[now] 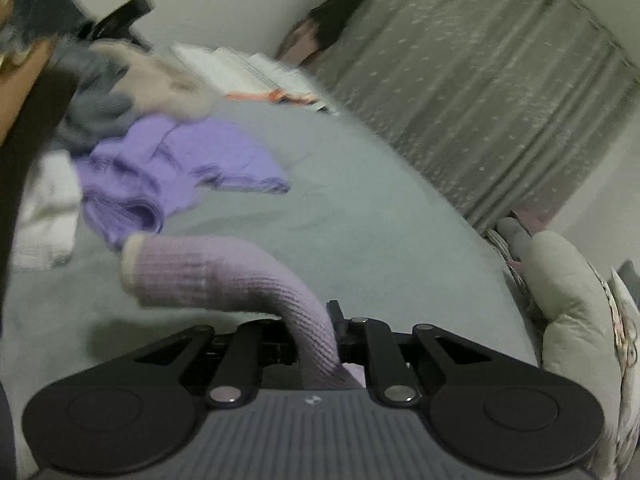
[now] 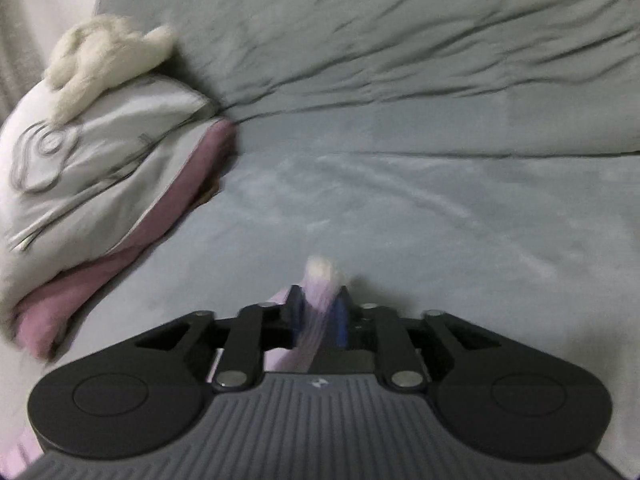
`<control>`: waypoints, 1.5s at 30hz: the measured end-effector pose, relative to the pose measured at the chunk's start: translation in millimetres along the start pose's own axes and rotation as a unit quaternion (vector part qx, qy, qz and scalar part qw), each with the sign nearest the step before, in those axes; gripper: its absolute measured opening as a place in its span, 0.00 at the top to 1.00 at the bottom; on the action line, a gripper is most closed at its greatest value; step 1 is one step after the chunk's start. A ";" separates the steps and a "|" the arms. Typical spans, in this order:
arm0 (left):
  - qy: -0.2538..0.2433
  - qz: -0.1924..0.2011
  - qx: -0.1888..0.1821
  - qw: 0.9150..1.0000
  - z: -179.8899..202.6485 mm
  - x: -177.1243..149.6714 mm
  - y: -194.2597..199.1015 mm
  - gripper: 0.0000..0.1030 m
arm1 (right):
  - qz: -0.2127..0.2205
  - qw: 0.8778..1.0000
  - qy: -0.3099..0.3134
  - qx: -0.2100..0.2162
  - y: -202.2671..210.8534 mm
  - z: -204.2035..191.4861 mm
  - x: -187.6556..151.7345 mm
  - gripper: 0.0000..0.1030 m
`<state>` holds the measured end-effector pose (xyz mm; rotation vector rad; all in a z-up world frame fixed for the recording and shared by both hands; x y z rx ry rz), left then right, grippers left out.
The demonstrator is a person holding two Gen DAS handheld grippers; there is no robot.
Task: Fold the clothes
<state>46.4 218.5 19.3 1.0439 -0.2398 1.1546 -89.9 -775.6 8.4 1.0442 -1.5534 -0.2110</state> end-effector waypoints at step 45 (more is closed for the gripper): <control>-0.431 -0.024 -0.350 0.832 335.8 -207.8 123.7 0.25 | -0.274 0.870 0.030 0.408 164.0 -205.1 -263.1 0.24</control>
Point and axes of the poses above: each gripper's, at about its wrist camera, not at the fingertips, and y roughly against the way its jaws point, z to its right, x to its top, the point moved 8 cm from there along -y, roughly the way its jaws point, and after that the axes turned 4 degrees about -z, right-handed, at the moved point
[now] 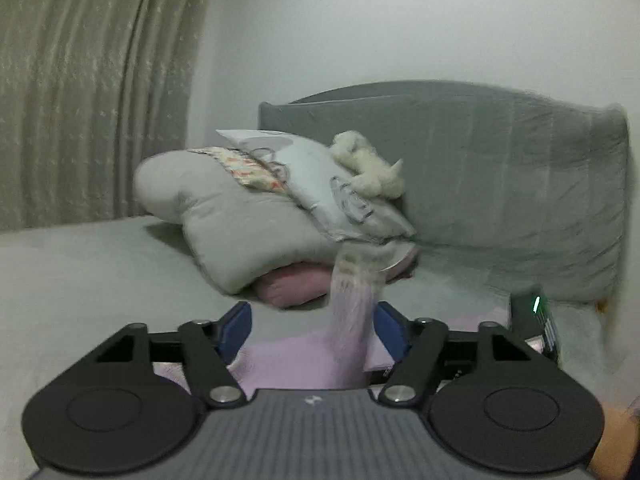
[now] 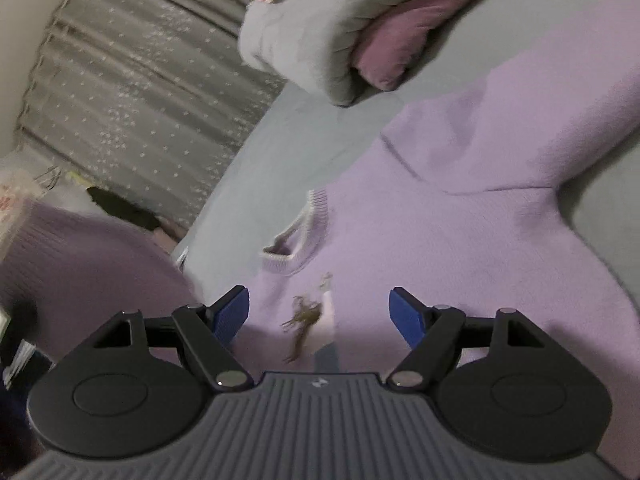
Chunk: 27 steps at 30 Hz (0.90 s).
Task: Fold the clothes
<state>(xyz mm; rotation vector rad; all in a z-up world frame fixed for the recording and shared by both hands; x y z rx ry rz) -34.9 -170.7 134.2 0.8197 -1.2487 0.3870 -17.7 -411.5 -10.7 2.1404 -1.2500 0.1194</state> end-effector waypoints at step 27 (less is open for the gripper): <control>-0.085 -0.209 0.177 0.958 -150.9 -160.1 -16.3 0.73 | -0.089 0.977 0.150 -0.120 -27.3 10.4 -36.9 0.92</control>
Point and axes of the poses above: each gripper's, at about its wrist camera, not at the fingertips, and y roughly against the way its jaws point, z to its right, x to its top, the point moved 8 cm from there along -y, roughly the way its jaws point, and after that the axes turned 4 degrees about -z, right-handed, at the moved point
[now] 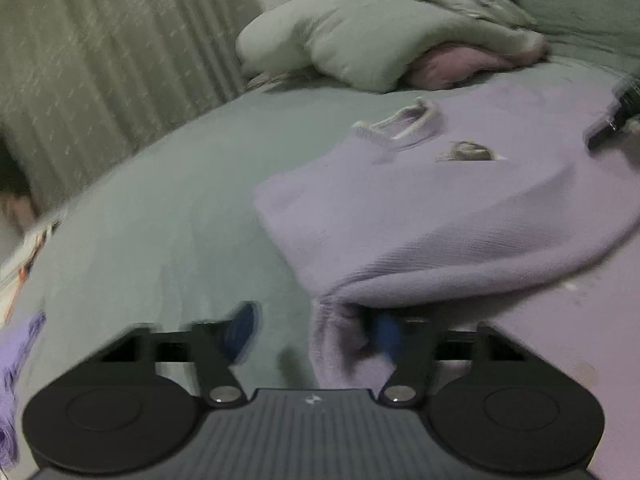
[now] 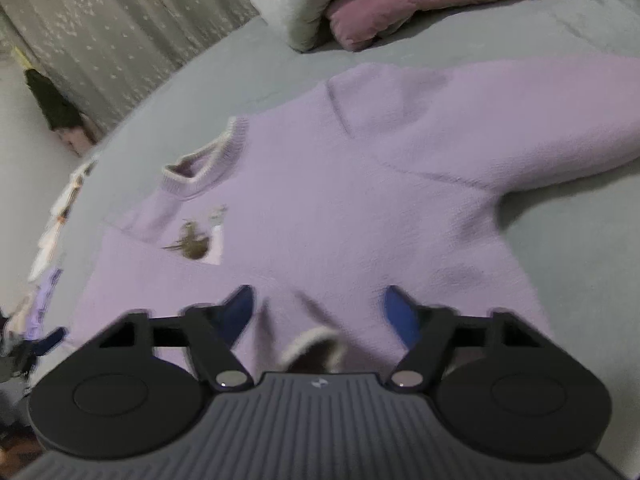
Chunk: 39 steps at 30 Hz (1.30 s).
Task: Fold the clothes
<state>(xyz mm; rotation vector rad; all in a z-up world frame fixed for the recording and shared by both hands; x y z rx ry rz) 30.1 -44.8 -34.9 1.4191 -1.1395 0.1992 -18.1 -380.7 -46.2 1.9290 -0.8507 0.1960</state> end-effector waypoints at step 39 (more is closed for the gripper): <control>0.133 0.065 0.000 0.989 -0.6 20.5 52.2 0.24 | 0.287 0.858 -0.413 -0.106 162.7 247.1 56.1 0.36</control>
Point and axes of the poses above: each gripper's, at about its wrist camera, not at the fingertips, and y roughly against the way its jaws point, z to its right, x to its top, the point moved 8 cm from there along -y, roughly the way its jaws point, and after that the axes turned 4 degrees about -z, right-handed, at the moved point
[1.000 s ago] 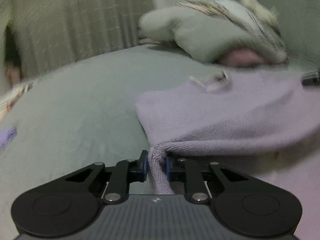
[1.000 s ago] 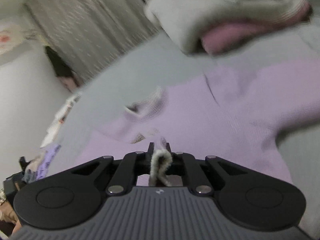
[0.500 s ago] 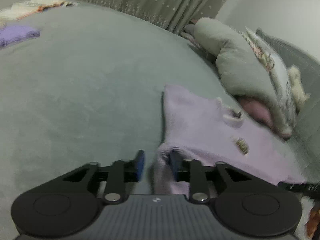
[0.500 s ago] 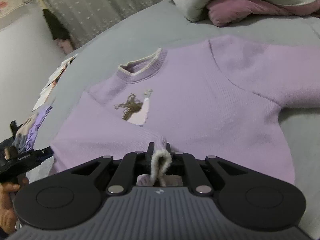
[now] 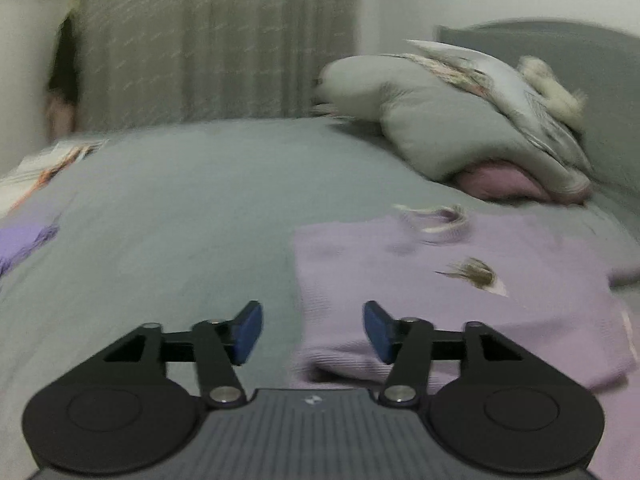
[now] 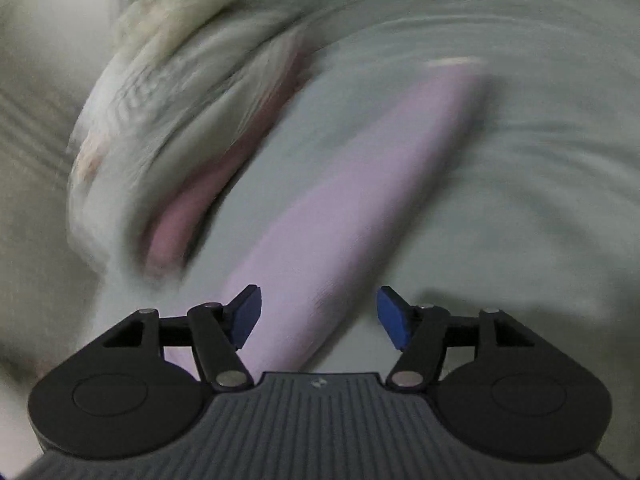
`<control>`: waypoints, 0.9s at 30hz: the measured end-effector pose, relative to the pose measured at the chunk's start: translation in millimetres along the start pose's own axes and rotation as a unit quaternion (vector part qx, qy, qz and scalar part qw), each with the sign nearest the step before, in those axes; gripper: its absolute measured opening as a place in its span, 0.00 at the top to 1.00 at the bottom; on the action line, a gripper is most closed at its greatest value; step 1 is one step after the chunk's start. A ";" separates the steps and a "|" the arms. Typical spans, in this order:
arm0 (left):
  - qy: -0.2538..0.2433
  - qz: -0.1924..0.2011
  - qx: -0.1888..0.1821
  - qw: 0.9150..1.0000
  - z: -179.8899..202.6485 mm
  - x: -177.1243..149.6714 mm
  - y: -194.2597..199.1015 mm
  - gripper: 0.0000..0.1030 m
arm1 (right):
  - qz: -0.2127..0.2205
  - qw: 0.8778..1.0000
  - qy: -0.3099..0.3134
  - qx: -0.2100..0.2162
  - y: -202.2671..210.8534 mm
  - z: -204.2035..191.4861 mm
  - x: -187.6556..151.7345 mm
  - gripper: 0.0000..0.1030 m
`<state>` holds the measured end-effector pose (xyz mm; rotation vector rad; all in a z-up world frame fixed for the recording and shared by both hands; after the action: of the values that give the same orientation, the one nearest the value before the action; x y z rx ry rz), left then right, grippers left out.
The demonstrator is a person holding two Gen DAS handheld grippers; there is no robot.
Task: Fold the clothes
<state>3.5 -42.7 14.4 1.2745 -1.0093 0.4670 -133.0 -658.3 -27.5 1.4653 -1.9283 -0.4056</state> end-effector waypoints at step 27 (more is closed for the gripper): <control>0.202 -0.045 -0.013 0.978 -64.0 -4.8 -13.1 0.20 | 0.010 0.604 0.697 0.386 177.4 -213.0 -352.7 0.90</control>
<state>34.2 14.5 5.3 1.1377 -0.6112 0.6121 -68.5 -240.0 121.1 1.3782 -0.6713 1.4156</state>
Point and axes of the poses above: each gripper's, at about its wrist camera, not at the fingertips, and y roughly against the way its jaws point, z to its right, x to its top, the point moved 8 cm from there along -y, roughly the way its jaws point, and after that the axes turned 4 degrees about -z, right-handed, at the moved point
